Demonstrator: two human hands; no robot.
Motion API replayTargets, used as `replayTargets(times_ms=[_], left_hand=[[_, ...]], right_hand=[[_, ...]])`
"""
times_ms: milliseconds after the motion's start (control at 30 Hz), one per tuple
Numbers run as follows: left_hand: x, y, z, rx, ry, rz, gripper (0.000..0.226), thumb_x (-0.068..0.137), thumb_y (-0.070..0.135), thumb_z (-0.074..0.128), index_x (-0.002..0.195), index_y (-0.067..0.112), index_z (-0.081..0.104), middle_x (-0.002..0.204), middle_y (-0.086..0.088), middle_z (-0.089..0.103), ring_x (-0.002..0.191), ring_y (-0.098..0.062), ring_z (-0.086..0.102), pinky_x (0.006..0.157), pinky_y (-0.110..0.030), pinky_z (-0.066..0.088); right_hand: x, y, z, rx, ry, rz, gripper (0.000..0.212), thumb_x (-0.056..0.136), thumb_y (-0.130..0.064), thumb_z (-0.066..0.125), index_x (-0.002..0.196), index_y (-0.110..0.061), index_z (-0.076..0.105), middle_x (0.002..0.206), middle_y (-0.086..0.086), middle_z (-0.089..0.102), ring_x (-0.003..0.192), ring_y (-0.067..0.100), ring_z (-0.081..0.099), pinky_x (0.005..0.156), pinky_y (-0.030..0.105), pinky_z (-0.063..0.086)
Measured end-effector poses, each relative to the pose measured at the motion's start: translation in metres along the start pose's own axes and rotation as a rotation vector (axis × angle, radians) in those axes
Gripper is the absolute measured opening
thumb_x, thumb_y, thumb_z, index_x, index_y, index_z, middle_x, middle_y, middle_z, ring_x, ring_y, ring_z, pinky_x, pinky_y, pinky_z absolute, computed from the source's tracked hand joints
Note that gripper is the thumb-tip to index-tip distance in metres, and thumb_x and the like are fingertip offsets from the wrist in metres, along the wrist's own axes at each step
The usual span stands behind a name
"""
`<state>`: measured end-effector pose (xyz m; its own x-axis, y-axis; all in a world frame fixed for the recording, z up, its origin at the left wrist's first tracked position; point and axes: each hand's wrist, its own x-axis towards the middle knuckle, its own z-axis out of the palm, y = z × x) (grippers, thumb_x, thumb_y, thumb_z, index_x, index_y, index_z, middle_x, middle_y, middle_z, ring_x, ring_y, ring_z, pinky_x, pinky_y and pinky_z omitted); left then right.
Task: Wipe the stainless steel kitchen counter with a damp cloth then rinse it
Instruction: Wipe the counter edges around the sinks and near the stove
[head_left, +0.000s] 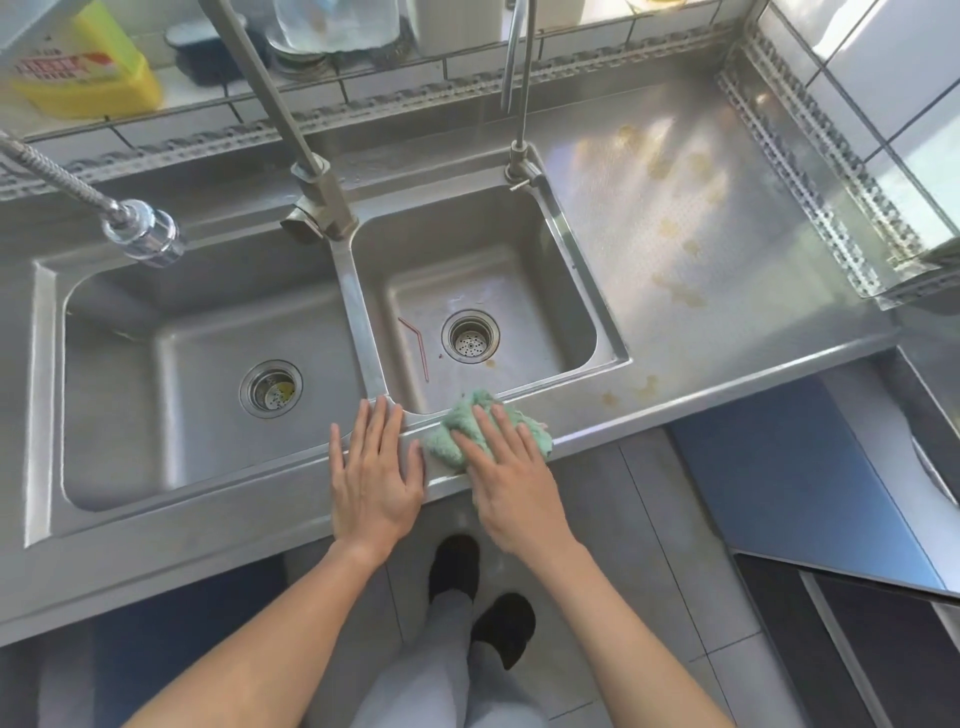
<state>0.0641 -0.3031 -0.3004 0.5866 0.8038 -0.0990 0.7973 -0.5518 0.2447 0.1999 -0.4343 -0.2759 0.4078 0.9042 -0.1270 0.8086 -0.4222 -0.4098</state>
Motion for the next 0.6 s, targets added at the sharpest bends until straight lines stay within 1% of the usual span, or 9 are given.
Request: replayTargets(times_ms=[67,133,233,300,367,400,500,533,600], left_hand=[[-0.001,0.001,-0.004,-0.036,-0.014,-0.007,0.06,0.108,0.046,0.029,0.162,0.02,0.028,0.172,0.007,0.02,0.162,-0.01,0.005,0.132,-0.05,0.002],[0.0,0.006,-0.008,-0.096,-0.021,0.021,0.058,0.109,0.039,0.034,0.162,0.017,0.028,0.172,0.004,0.02,0.162,-0.011,0.006,0.132,-0.051,0.002],[0.011,0.032,-0.012,-0.188,-0.042,0.141,0.056,0.107,0.031,0.039,0.161,0.016,0.031,0.171,0.002,0.021,0.162,-0.012,0.008,0.133,-0.048,0.008],[0.025,0.061,-0.011,-0.24,-0.083,0.196,0.056,0.107,0.03,0.04,0.16,0.016,0.032,0.171,0.002,0.022,0.162,-0.012,0.009,0.133,-0.044,0.008],[0.041,0.093,-0.006,-0.269,-0.125,0.225,0.056,0.106,0.027,0.039,0.16,0.016,0.033,0.171,0.0,0.023,0.162,-0.014,0.011,0.133,-0.042,0.009],[0.048,0.108,-0.002,-0.275,-0.148,0.229,0.056,0.106,0.026,0.039,0.16,0.015,0.032,0.171,0.0,0.024,0.162,-0.015,0.013,0.133,-0.042,0.01],[0.059,0.136,0.011,-0.291,-0.18,0.193,0.057,0.104,0.023,0.037,0.16,0.011,0.033,0.17,-0.003,0.029,0.16,-0.016,0.02,0.132,-0.044,0.015],[0.059,0.139,0.016,-0.26,-0.163,0.196,0.058,0.103,0.023,0.037,0.159,0.01,0.034,0.168,-0.004,0.032,0.159,-0.017,0.023,0.131,-0.044,0.016],[0.055,0.138,0.024,-0.156,-0.11,0.26,0.057,0.102,0.029,0.035,0.157,0.013,0.04,0.165,-0.002,0.039,0.158,-0.017,0.028,0.131,-0.047,0.016]], right_hand=[[-0.026,0.022,-0.01,-0.017,-0.022,-0.015,0.054,0.103,-0.023,0.044,0.155,-0.033,0.036,0.169,0.0,0.022,0.158,0.021,0.011,0.128,0.044,0.015],[-0.041,0.054,-0.025,-0.036,-0.029,0.039,0.054,0.104,-0.023,0.043,0.156,-0.033,0.034,0.169,-0.001,0.019,0.158,0.019,0.008,0.129,0.041,0.012],[-0.039,0.097,-0.049,-0.039,0.008,0.24,0.053,0.106,-0.022,0.043,0.157,-0.03,0.033,0.17,0.001,0.017,0.158,0.019,0.006,0.129,0.038,0.008],[-0.016,0.113,-0.063,-0.006,0.046,0.415,0.052,0.107,-0.022,0.039,0.158,-0.028,0.032,0.171,0.005,0.013,0.158,0.022,0.005,0.129,0.041,0.006],[0.016,0.111,-0.068,0.011,0.066,0.51,0.052,0.107,-0.022,0.036,0.159,-0.027,0.029,0.171,0.007,0.01,0.158,0.025,0.002,0.128,0.044,0.005],[0.03,0.104,-0.066,0.008,0.064,0.507,0.052,0.108,-0.023,0.034,0.159,-0.027,0.029,0.171,0.007,0.009,0.158,0.025,0.001,0.128,0.046,0.006],[0.04,0.074,-0.05,0.019,0.036,0.359,0.049,0.108,-0.026,0.034,0.157,-0.029,0.033,0.171,0.001,0.012,0.159,0.021,-0.001,0.128,0.047,0.007],[0.031,0.069,-0.046,0.022,0.03,0.326,0.049,0.108,-0.028,0.033,0.157,-0.03,0.032,0.171,-0.001,0.011,0.159,0.019,-0.002,0.129,0.045,0.006],[0.005,0.072,-0.046,0.038,0.016,0.304,0.05,0.109,-0.031,0.03,0.159,-0.033,0.026,0.171,-0.004,0.006,0.158,0.013,-0.008,0.129,0.04,0.004]])
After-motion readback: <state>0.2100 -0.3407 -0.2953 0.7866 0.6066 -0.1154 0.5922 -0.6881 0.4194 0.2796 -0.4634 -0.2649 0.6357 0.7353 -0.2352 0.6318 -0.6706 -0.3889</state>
